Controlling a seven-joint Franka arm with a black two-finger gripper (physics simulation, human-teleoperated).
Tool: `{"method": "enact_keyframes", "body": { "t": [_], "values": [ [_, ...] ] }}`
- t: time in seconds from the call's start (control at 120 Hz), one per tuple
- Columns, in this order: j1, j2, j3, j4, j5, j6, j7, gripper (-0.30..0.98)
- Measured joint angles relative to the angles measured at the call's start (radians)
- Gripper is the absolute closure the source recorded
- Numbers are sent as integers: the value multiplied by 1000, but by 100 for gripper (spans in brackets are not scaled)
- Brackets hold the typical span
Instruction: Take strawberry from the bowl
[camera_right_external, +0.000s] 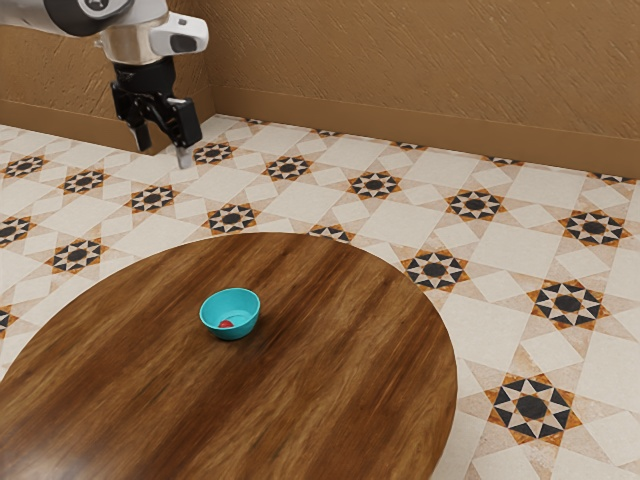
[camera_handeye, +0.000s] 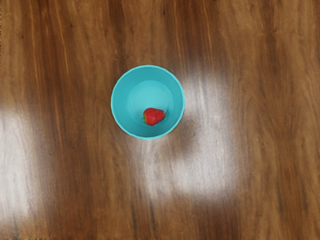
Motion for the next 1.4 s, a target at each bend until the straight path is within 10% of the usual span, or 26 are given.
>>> {"method": "enact_keyframes", "body": {
  "t": [0.333,0.633,1.4],
  "values": [
    [64,-18,-10,-100,-11,-1,-69,0],
    [53,75,-17,-437,-14,311,-65,0],
    [101,310,-70,-428,30,627,546,0]
  ]
}}
